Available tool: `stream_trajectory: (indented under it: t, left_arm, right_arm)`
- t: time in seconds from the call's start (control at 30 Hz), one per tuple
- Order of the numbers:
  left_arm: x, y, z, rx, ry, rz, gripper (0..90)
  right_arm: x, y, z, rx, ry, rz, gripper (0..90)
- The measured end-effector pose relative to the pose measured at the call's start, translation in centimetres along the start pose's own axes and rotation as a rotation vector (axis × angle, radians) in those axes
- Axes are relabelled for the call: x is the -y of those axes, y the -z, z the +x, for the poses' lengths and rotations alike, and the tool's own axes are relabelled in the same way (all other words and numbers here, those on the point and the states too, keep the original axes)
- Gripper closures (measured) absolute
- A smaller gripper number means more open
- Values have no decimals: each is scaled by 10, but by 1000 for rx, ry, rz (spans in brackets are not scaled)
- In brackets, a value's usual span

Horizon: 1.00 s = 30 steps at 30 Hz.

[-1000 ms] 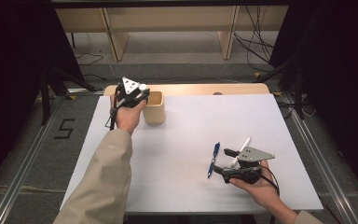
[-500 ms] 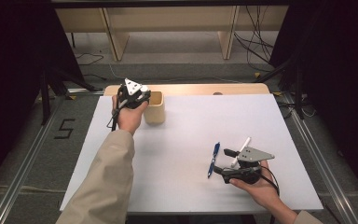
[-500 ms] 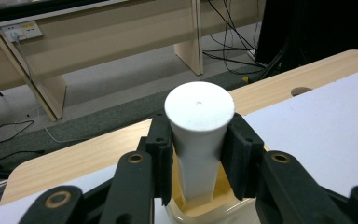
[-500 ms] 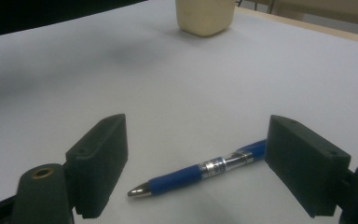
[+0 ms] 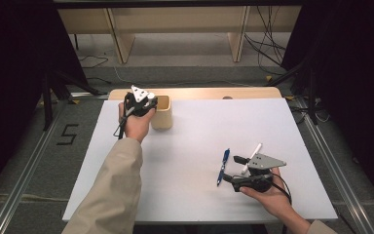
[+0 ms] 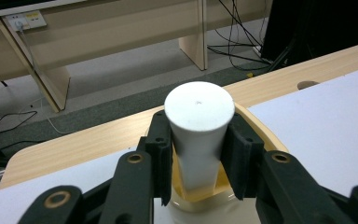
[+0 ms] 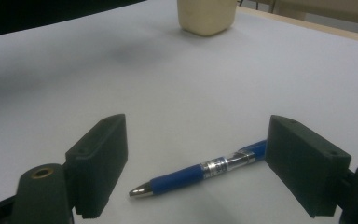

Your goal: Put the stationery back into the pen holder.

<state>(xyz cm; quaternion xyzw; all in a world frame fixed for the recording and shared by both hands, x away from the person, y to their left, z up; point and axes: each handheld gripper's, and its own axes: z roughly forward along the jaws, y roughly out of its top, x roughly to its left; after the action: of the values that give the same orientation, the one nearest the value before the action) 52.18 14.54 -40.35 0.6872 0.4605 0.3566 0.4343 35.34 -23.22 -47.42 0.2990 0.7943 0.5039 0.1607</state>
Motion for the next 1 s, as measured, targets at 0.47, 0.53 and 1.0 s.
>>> stream_trajectory:
  t: [0.47,0.53,1.0]
  left_arm:
    - [6,-2,1,-17,-2,20,661]
    - [7,-3,0,-18,7,18,661]
    - [12,-7,-3,-24,-2,38,659]
  right_arm:
    - [0,-1,0,-3,11,0,220]
    - [-1,1,0,-10,15,24,220]
    - [0,0,0,-7,9,7,216]
